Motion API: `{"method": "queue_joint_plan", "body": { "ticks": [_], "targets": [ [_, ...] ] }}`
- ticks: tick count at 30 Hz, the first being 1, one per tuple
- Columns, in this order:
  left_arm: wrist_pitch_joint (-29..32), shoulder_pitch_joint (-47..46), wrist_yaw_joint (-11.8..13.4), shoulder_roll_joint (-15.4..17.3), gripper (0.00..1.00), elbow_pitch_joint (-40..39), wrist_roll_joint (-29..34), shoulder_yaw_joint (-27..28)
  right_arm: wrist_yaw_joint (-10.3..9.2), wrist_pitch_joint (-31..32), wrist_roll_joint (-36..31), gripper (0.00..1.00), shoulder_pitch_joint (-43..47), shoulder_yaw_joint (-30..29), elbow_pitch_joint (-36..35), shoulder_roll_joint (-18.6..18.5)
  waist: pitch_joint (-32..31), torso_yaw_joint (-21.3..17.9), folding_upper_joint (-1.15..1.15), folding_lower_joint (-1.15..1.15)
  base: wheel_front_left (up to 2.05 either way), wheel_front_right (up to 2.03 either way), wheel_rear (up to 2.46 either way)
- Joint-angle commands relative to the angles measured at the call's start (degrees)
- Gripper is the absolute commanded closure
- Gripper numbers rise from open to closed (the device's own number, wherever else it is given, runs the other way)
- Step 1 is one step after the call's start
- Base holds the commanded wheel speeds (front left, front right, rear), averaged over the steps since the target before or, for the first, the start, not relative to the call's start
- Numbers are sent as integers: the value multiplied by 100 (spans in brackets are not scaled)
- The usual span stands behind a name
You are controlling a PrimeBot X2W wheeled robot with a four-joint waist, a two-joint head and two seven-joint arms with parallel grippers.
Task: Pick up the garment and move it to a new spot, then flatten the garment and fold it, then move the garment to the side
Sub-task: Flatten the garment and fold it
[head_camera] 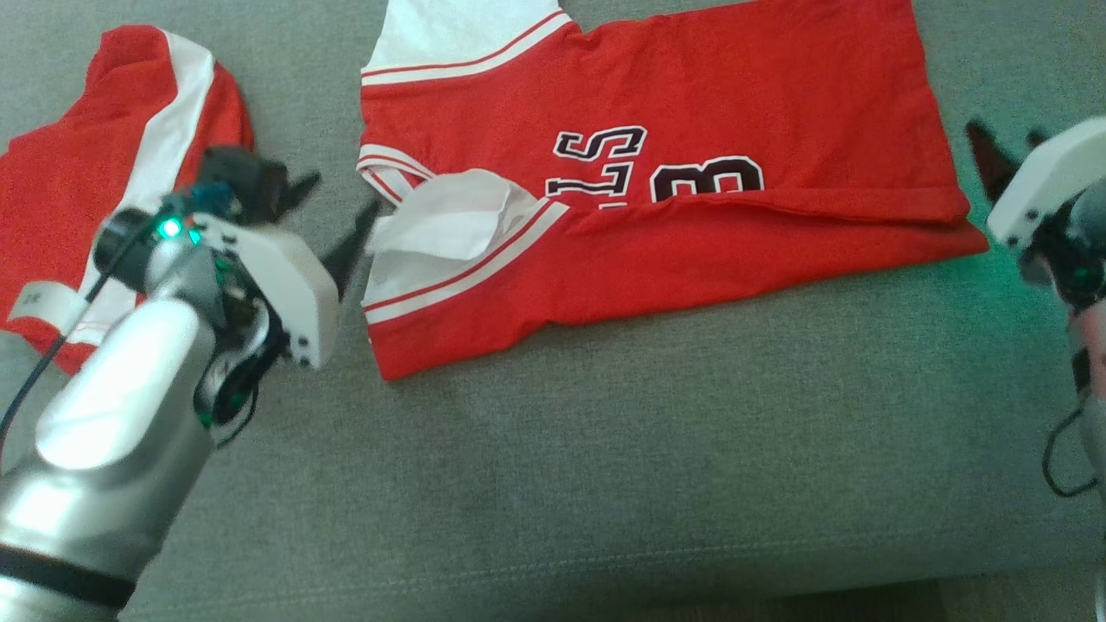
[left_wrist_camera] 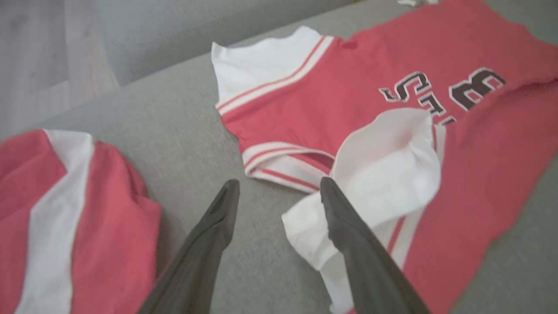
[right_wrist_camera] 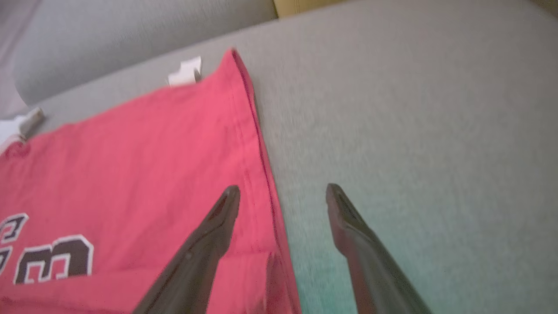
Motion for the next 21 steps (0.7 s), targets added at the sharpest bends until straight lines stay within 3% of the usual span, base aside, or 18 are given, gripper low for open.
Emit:
{"method": "queue_joint_plan", "body": {
  "ticks": [1, 9, 13, 21],
  "targets": [
    [-206, -423, 103, 112, 0, -32, 95, 329, 37, -311, -91, 0, -256, -26, -152, 43, -18, -4, 0, 0, 0, 0, 0],
    [-1505, -524, 704, -438, 0, 440, 32, 814, 37, -1704, -89, 0, -137, 102, -325, 286, -330, -1, 0, 0, 0, 0, 0],
    [-2226, -82, 1050, -820, 0, 297, -164, 1086, 37, -2503, 38, 0, 432, 527, -930, 298, -621, -9, 0, 0, 0, 0, 0],
    [-2532, 1048, 1583, -1414, 0, -607, -19, 1480, 37, -3443, -160, 0, 1617, 672, -1976, 250, -1050, 3, 0, 0, 0, 0, 0]
  ]
}}
